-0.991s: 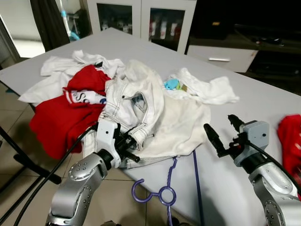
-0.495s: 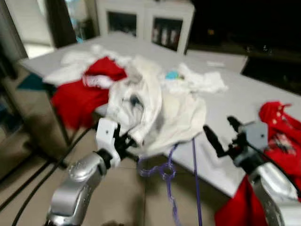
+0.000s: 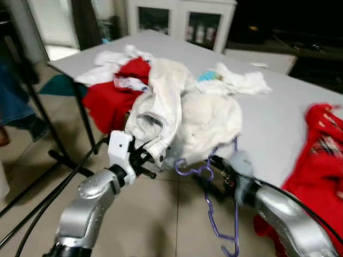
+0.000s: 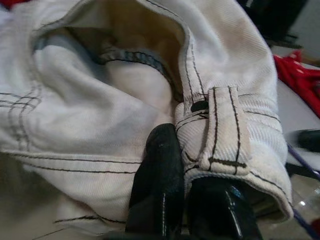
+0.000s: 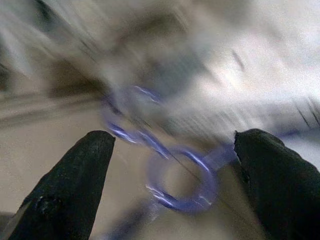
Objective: Hang hanger
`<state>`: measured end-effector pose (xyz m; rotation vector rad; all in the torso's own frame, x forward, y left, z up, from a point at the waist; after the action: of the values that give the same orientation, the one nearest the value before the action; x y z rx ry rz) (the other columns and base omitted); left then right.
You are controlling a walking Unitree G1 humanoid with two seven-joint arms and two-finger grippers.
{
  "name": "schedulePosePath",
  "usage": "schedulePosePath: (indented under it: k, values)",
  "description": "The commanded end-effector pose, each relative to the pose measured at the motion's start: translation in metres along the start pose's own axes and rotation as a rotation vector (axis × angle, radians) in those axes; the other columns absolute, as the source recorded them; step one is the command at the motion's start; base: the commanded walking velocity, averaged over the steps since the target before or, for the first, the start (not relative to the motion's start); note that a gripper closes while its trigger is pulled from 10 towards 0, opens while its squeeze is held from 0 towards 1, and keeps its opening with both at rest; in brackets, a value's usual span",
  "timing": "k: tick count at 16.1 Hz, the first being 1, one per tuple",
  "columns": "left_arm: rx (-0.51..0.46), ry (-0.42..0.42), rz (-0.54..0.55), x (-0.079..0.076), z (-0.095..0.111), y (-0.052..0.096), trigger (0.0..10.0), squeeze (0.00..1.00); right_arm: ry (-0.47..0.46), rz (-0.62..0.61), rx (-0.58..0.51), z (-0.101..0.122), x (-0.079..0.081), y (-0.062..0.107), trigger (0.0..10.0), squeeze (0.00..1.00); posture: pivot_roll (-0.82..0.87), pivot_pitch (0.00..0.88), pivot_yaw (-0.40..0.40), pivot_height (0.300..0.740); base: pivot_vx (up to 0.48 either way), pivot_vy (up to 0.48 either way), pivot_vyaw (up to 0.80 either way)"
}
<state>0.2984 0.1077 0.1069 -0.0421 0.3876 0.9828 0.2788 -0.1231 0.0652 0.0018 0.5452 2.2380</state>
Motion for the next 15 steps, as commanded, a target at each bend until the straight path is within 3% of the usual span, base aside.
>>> schedulePosePath:
  k: [1, 3, 6, 15]
  values:
    - [-0.01, -0.013, -0.015, -0.004, 0.003, -0.004, 10.0, 0.0, 0.048, -0.056, 0.043, -0.004, -0.01, -0.004, 10.0, 0.0, -0.05, 0.0, -0.025, 0.74, 0.0, 0.0, 0.0]
    - [-0.019, -0.021, -0.021, -0.006, 0.005, -0.007, 10.0, 0.0, 0.045, -0.199, 0.132, 0.002, -0.044, -0.023, 10.0, 0.0, -0.03, 0.0, -0.033, 0.74, 0.0, 0.0, 0.0]
    - [-0.037, -0.024, -0.002, -0.004, 0.007, -0.004, 10.0, 0.0, 0.027, -0.285, 0.155, 0.004, -0.067, -0.027, 10.0, 0.0, -0.01, 0.0, -0.05, 0.74, 0.0, 0.0, 0.0]
    - [-0.046, -0.027, -0.005, -0.005, 0.009, -0.008, 10.0, 0.0, -0.124, -0.409, 0.285, -0.026, -0.098, -0.013, 10.0, 0.0, -0.02, 0.0, -0.046, 0.74, 0.0, 0.0, 0.0]
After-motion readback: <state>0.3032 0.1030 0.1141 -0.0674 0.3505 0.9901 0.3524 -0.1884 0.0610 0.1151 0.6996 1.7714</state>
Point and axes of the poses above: a point about 5 cm out from each wrist's last joint towards the gripper, its own y axis pointing back from the gripper into the wrist, its own z axis along the axis of the wrist's last joint, x = y × z, the point moved 4 cm from there along -y, pointing out of the wrist towards the gripper, and after that the axes turned 9 degrees about y, right-handed, at the moved point
